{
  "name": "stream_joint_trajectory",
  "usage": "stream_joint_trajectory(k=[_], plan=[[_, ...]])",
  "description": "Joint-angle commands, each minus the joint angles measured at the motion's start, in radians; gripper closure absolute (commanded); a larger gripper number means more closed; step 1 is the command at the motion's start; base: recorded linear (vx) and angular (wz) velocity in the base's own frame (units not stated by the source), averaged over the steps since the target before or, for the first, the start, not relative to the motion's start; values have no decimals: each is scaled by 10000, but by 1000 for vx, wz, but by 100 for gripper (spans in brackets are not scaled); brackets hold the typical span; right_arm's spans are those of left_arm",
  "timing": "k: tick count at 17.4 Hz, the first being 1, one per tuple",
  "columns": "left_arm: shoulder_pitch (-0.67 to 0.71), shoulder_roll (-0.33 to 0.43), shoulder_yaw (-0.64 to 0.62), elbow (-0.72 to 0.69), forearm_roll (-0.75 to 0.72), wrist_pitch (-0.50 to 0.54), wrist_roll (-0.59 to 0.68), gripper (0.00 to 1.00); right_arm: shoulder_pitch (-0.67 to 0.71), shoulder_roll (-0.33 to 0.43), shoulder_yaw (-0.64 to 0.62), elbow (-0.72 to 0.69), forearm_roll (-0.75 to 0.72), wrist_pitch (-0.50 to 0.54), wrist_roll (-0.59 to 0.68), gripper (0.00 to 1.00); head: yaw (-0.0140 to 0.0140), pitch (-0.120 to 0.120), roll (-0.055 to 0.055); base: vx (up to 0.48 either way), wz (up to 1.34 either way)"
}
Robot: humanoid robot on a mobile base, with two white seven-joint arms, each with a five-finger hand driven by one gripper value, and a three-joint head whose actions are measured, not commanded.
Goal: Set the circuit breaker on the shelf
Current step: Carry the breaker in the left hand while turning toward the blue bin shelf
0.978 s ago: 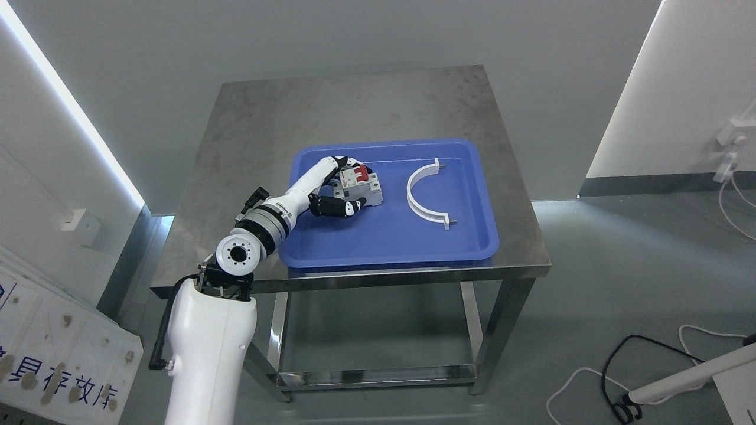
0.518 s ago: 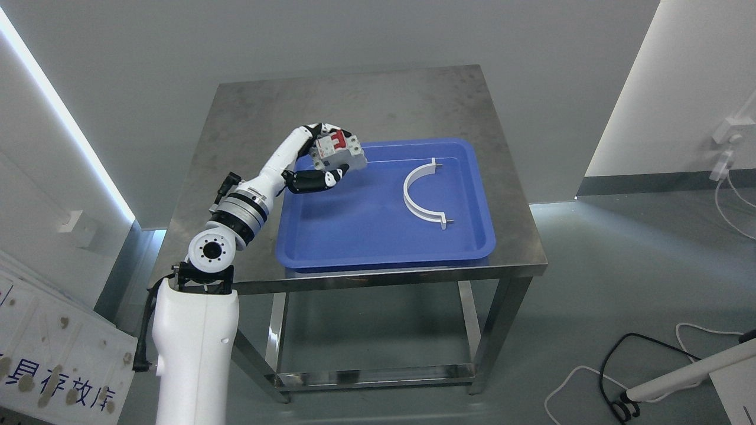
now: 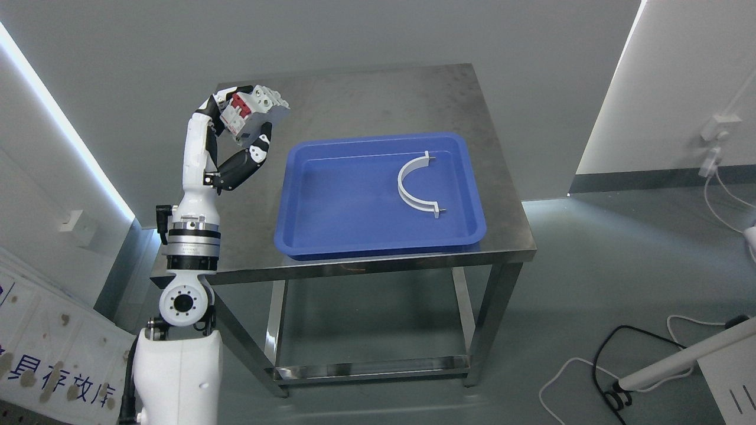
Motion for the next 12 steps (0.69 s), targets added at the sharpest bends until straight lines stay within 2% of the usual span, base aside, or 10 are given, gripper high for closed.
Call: stream_joint_trajectory(k=[1,12], plan=[[1491,161,356,-1460,1072,-370,-119,87,0,-175,1,0,0,-8,8,0,0,0,0,-217,-122],[2183,161,647,-1829,1381,-753,-104,87,0,-175,1,0,0,-8,8,0,0,17,0,-261,-161]])
